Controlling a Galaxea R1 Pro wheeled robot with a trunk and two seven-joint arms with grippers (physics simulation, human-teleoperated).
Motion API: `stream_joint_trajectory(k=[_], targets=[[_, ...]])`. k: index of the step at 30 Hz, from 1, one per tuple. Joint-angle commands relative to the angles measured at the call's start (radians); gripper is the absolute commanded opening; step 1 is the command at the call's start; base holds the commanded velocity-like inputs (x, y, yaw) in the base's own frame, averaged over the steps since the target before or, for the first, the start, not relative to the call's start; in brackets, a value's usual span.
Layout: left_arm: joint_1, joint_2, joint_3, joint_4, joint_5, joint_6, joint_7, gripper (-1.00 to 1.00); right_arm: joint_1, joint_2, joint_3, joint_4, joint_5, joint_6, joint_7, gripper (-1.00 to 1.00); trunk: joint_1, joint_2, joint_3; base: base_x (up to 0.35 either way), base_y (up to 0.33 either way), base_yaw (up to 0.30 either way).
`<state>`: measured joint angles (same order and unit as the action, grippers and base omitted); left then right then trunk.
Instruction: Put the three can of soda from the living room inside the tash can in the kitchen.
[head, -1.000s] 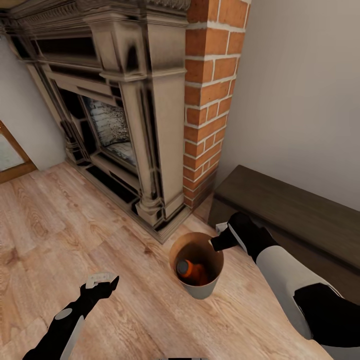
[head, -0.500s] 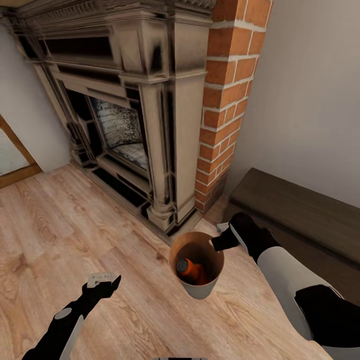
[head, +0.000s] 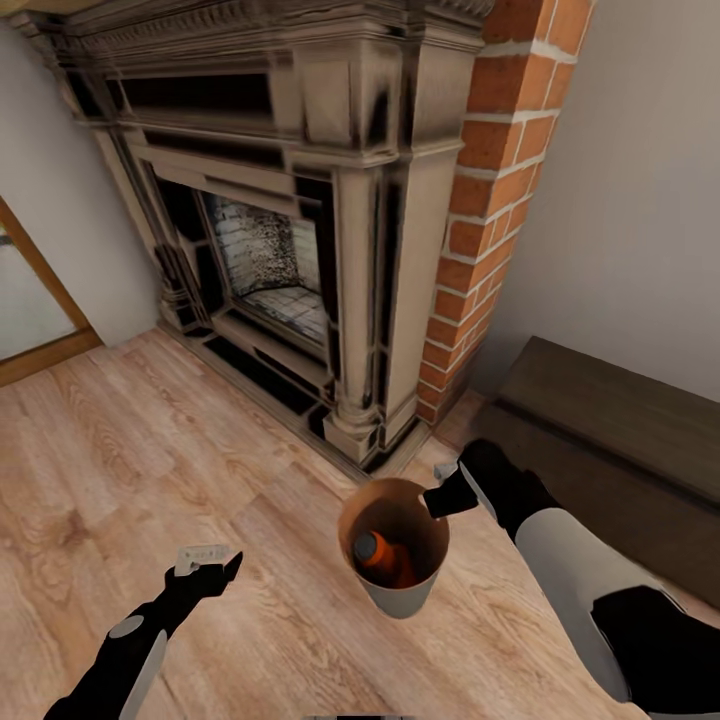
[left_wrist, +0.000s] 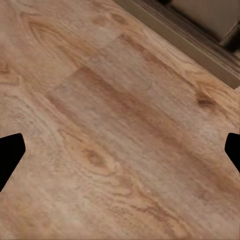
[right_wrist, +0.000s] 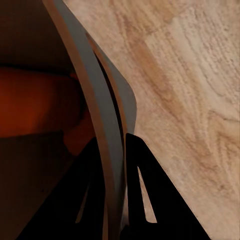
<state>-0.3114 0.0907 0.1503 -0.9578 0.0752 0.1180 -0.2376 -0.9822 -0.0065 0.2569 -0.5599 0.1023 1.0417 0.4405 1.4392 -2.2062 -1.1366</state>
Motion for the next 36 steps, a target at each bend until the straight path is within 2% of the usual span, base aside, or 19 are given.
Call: stream_joint_trajectory(k=[1, 12, 24, 28, 36], targets=[[0.0, 0.0, 0.0, 0.0, 0.0, 0.0, -0.001, 1.0, 0.0, 0.0, -0.002, 0.0, -0.03, 0.005, 0.006, -1.0, 0.0, 0.0, 0.0, 0.0, 0.318, 0.0], [0.0, 0.0, 0.0, -0.001, 0.0, 0.001, -0.003, 1.0, 0.021, 0.001, -0.002, -0.012, -0.03, 0.005, 0.003, -1.0, 0.0, 0.0, 0.0, -0.045, 0.315, 0.0], [0.0, 0.001, 0.0, -0.002, 0.0, 0.003, -0.003, 1.0, 0.064, 0.001, -0.002, -0.161, -0.03, 0.005, 0.001, -1.0, 0.0, 0.0, 0.0, -0.152, 0.304, 0.0], [0.0, 0.001, 0.0, -0.001, 0.0, 0.002, -0.003, 1.0, 0.077, -0.001, -0.017, -0.198, -0.029, 0.005, 0.001, -1.0, 0.0, 0.0, 0.0, -0.156, 0.303, 0.0], [0.0, 0.001, 0.003, 0.001, 0.001, 0.004, -0.004, 1.0, 0.08, 0.0, -0.038, -0.209, -0.023, 0.005, 0.0, -1.0, 0.0, 0.0, 0.0, -0.085, 0.303, 0.0]])
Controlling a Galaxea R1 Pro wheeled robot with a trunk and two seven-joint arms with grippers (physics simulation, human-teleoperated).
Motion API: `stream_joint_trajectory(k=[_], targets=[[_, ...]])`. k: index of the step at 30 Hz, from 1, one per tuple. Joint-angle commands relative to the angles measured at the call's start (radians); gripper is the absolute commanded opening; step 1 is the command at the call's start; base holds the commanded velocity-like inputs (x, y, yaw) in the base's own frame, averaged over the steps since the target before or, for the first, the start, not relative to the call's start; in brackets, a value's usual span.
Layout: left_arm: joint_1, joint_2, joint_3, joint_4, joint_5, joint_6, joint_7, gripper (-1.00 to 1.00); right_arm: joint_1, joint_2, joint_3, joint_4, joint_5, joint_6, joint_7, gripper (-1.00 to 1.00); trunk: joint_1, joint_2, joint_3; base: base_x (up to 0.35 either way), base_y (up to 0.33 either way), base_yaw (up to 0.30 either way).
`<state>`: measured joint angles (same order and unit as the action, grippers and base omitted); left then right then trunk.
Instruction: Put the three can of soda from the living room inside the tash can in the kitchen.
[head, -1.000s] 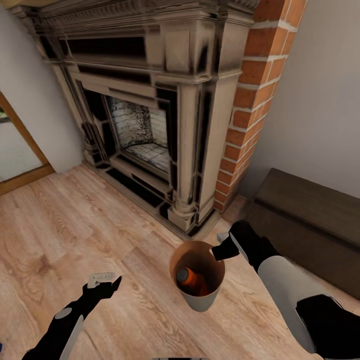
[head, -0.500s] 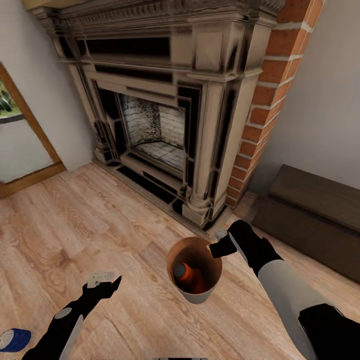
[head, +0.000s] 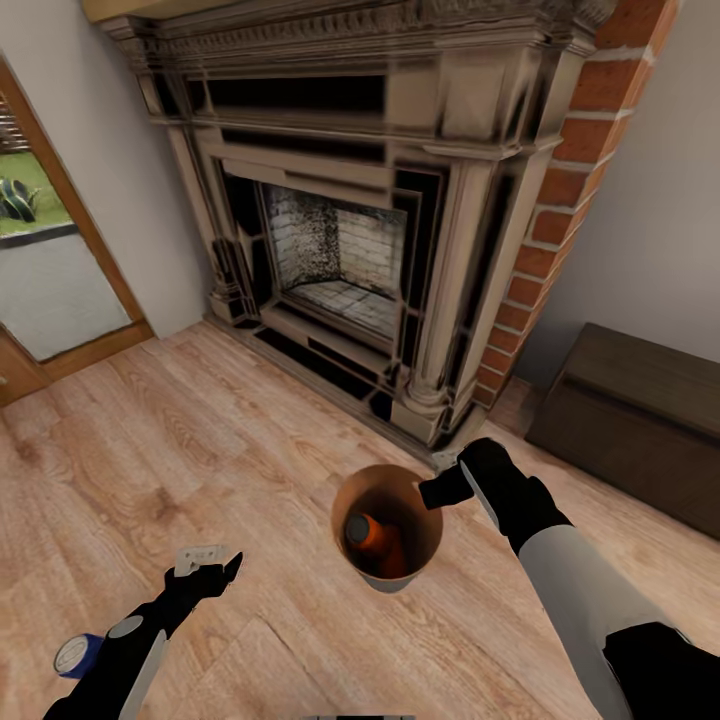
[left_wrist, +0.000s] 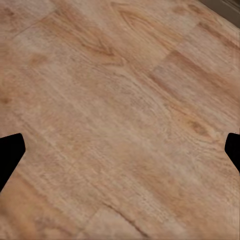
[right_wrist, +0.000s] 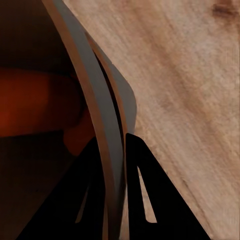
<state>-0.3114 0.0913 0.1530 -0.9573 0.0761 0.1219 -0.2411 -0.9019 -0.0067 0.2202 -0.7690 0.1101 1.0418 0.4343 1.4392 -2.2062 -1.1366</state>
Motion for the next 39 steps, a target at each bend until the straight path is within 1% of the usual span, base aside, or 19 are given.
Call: stream_joint_trajectory(k=[1, 10, 15, 18, 29, 32, 39], targets=[[0.0, 0.0, 0.0, 0.0, 0.0, 0.0, 0.0, 1.0, 0.0, 0.0, -0.001, 0.0, -0.031, 0.005, 0.007, -1.0, 0.0, 0.0, 0.0, -0.018, 0.303, 0.0], [0.0, 0.001, 0.008, 0.008, 0.001, 0.001, 0.001, 1.0, 0.0, -0.008, -0.001, -0.001, -0.031, 0.005, 0.007, -1.0, 0.0, 0.0, 0.0, 0.052, 0.303, 0.0], [0.0, 0.001, 0.009, 0.012, 0.012, 0.001, 0.002, 1.0, 0.0, -0.01, -0.001, -0.001, -0.03, 0.005, 0.008, -1.0, 0.0, 0.0, 0.0, 0.025, 0.296, 0.0], [0.0, 0.002, 0.01, 0.012, 0.028, 0.001, 0.002, 1.0, 0.0, -0.009, 0.0, -0.001, -0.03, 0.005, 0.008, -1.0, 0.0, 0.0, 0.0, -0.036, 0.295, 0.0], [-0.001, 0.005, 0.01, 0.012, 0.036, 0.014, 0.002, 1.0, 0.0, -0.01, 0.0, 0.0, -0.03, 0.005, 0.008, -1.0, 0.0, 0.0, 0.0, -0.073, 0.294, 0.0], [-0.001, 0.01, 0.022, 0.013, 0.046, 0.014, 0.003, 1.0, 0.0, -0.011, -0.001, 0.0, -0.03, 0.005, 0.008, -1.0, 0.0, 0.0, 0.0, -0.073, 0.294, 0.0], [-0.002, 0.013, 0.031, 0.014, 0.051, 0.015, 0.003, 1.0, 0.0, -0.013, -0.007, 0.0, -0.031, 0.005, 0.008, -1.0, 0.0, 0.0, 0.0, -0.022, 0.295, 0.0]])
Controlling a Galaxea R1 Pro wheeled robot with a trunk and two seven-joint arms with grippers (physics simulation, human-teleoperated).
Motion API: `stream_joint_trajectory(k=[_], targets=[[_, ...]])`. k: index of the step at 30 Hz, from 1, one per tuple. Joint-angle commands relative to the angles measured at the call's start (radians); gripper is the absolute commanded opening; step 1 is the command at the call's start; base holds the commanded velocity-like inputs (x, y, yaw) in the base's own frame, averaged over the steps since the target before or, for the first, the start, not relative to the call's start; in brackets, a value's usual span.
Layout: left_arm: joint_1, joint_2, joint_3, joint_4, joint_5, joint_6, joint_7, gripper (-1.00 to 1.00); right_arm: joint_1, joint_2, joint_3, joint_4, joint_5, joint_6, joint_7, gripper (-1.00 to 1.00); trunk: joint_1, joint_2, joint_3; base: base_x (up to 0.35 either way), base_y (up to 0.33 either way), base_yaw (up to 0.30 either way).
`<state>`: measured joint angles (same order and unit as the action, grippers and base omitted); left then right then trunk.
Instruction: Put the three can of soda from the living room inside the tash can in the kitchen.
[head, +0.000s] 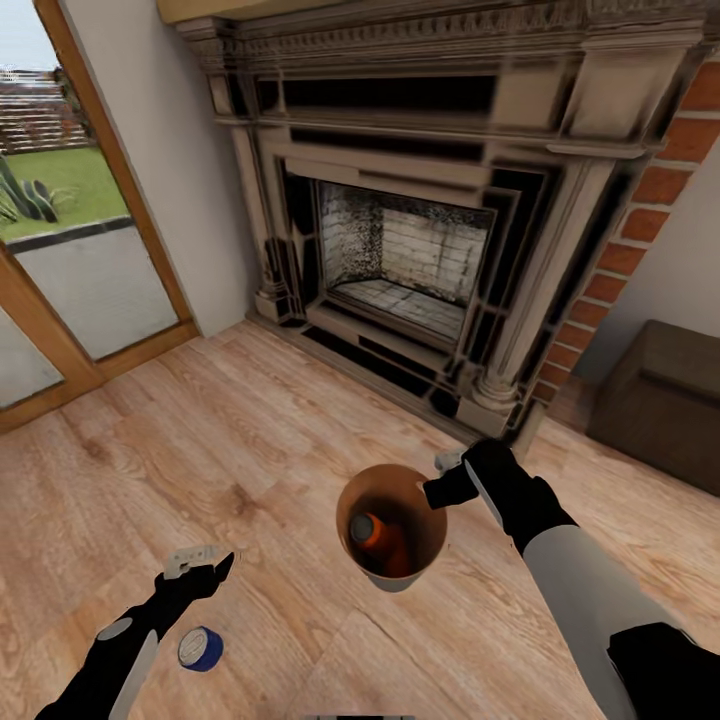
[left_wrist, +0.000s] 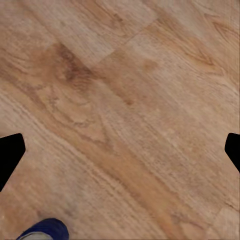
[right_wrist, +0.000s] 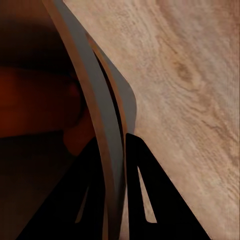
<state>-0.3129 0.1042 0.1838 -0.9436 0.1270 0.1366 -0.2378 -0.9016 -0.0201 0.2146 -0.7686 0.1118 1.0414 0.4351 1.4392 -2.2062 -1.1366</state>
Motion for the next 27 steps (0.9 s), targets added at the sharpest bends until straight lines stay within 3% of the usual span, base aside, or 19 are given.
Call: stream_joint_trajectory(k=[1, 6, 11, 18, 27], targets=[[0.0, 0.0, 0.0, 0.0, 0.0, 0.0, 0.0, 1.0, 0.0, 0.0, -0.002, 0.0, -0.033, 0.006, 0.007, -1.0, 0.0, 0.0, 0.0, 0.031, 0.3, 0.0], [0.0, 0.0, 0.001, 0.001, 0.0, 0.0, 0.001, 1.0, 0.008, -0.013, -0.005, 0.001, -0.037, 0.006, 0.01, -1.0, 0.0, 0.0, 0.0, 0.073, 0.305, 0.0], [0.0, 0.0, 0.0, 0.001, 0.0, -0.001, 0.001, 1.0, 0.023, -0.023, -0.05, 0.002, -0.039, 0.006, 0.015, -1.0, 0.0, 0.0, 0.0, 0.11, 0.229, 0.0], [0.0, -0.001, -0.003, -0.003, 0.004, -0.009, -0.001, 1.0, 0.028, -0.076, -0.087, 0.0, -0.041, 0.006, 0.022, -1.0, 0.0, 0.0, 0.0, 0.021, 0.038, 0.0], [0.0, -0.003, -0.004, -0.001, 0.003, -0.017, -0.001, 1.0, 0.031, -0.097, -0.091, 0.0, -0.04, 0.006, 0.054, -1.0, 0.0, 0.0, 0.0, 0.001, 0.002, 0.0]])
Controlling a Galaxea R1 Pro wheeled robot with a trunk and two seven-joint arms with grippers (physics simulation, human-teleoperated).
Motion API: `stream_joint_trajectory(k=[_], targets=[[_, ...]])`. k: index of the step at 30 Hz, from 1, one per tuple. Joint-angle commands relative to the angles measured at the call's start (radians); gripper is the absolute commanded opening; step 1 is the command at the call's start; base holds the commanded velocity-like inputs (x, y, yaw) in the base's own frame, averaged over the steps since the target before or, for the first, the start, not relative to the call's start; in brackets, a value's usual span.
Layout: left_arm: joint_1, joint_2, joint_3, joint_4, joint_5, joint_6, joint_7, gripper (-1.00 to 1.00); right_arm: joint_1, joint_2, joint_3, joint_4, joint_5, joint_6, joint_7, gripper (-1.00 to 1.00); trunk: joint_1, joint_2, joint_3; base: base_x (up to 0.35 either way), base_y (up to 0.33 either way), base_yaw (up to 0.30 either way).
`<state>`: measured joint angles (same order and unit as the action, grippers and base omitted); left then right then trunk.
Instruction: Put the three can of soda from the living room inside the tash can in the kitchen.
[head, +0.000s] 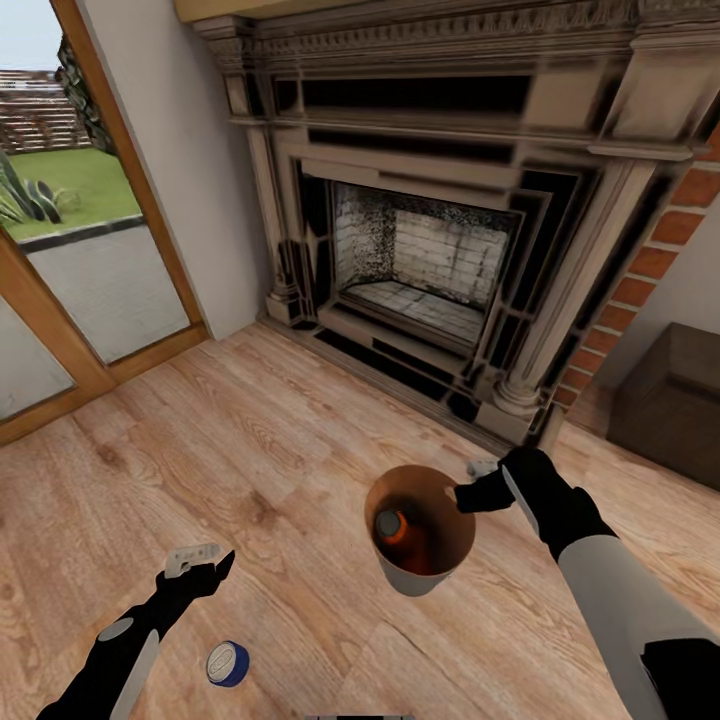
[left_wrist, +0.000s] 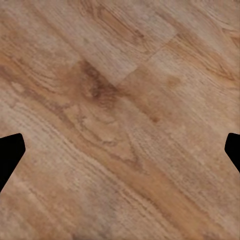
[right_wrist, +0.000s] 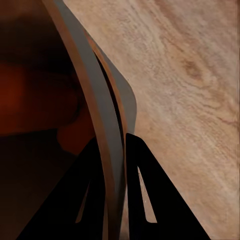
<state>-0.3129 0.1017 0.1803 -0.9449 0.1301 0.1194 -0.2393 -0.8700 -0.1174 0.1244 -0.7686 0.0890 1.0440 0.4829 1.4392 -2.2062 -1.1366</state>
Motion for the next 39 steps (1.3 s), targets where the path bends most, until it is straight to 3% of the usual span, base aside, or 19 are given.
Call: stream_joint_trajectory(k=[1, 13, 18, 24, 26, 31, 39], targets=[[0.0, 0.0, 0.0, 0.0, 0.0, 0.0, 0.0, 1.0, 0.0, -0.002, -0.001, 0.0, -0.017, 0.003, 0.008, -1.0, 0.0, 0.0, 0.0, 0.0, 0.0, 0.0], [0.0, -0.004, 0.002, -0.009, -0.004, -0.003, 0.016, 1.0, 0.027, -0.013, -0.039, -0.015, -0.018, 0.003, 0.015, -1.0, 0.0, 0.0, 0.0, 0.0, 0.0, 0.0], [0.001, 0.001, 0.005, 0.008, -0.006, -0.006, 0.033, 1.0, 0.041, -0.013, -0.041, -0.092, -0.018, -0.016, 0.011, -1.0, 0.0, 0.0, 0.0, 0.0, 0.0, 0.0], [0.001, 0.001, 0.0, 0.148, -0.01, -0.08, 0.048, 1.0, 0.043, -0.013, -0.041, -0.124, -0.019, -0.012, 0.011, -1.0, 0.0, 0.0, 0.0, 0.0, 0.0, 0.0], [0.0, 0.001, -0.004, 0.252, -0.01, -0.11, 0.05, 1.0, 0.043, -0.01, -0.039, -0.151, -0.018, -0.008, 0.01, -1.0, 0.0, 0.0, 0.0, 0.0, 0.0, 0.0], [-0.002, 0.001, -0.006, 0.369, -0.014, -0.191, 0.05, 1.0, 0.044, -0.006, -0.036, -0.173, -0.018, -0.006, 0.01, -1.0, 0.0, 0.0, 0.0, 0.0, 0.0, 0.0], [-0.002, 0.0, -0.008, 0.407, -0.013, -0.27, 0.052, 1.0, 0.095, 0.001, -0.032, -0.252, -0.016, 0.003, 0.008, -1.0, 0.0, 0.0, 0.0, 0.0, 0.0, 0.0]])
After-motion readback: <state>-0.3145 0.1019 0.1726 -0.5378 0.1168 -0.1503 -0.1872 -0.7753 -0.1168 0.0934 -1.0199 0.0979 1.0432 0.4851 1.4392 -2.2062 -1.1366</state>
